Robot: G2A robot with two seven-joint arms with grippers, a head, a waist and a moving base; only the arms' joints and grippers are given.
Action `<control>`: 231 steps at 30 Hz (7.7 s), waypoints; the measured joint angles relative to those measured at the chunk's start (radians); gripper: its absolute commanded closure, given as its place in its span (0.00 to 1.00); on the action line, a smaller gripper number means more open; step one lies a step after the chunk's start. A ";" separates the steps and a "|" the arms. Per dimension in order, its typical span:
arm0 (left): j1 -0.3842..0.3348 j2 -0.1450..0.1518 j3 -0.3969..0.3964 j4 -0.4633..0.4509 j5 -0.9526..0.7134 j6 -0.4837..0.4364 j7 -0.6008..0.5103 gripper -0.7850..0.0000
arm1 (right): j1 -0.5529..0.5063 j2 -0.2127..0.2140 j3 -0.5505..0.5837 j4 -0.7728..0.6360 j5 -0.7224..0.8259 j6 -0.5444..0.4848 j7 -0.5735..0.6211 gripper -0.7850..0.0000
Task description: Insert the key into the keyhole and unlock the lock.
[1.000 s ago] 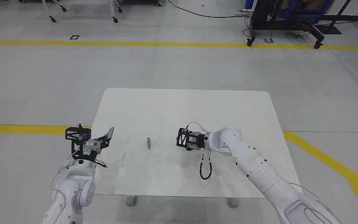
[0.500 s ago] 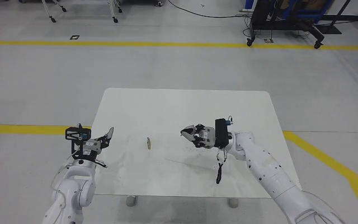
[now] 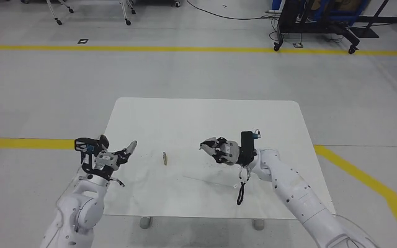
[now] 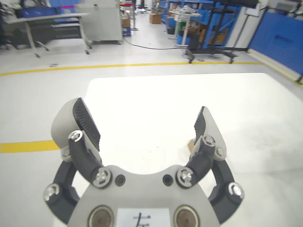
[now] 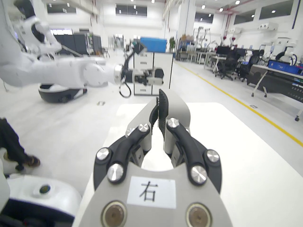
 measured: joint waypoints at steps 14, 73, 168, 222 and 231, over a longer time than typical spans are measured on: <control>-0.404 0.000 0.294 0.331 -1.105 -0.442 -0.686 0.00 | 0.127 -0.045 -0.290 0.233 0.560 -0.003 -0.050 1.00; -0.837 -0.003 0.803 0.749 -1.234 -0.606 -0.730 0.93 | 0.036 -0.091 -0.147 0.170 0.951 0.063 0.467 1.00; -0.805 -0.007 0.751 0.702 -1.158 -0.518 -0.832 1.00 | -0.120 -0.051 0.089 0.030 1.171 0.151 1.138 1.00; -0.385 0.086 0.568 0.001 0.037 0.552 -0.824 0.53 | -0.184 -0.031 0.199 0.023 1.168 0.030 1.009 1.00; -0.458 0.061 0.616 0.080 0.060 0.609 -0.847 0.59 | -0.184 -0.031 0.199 0.023 1.168 0.030 1.009 1.00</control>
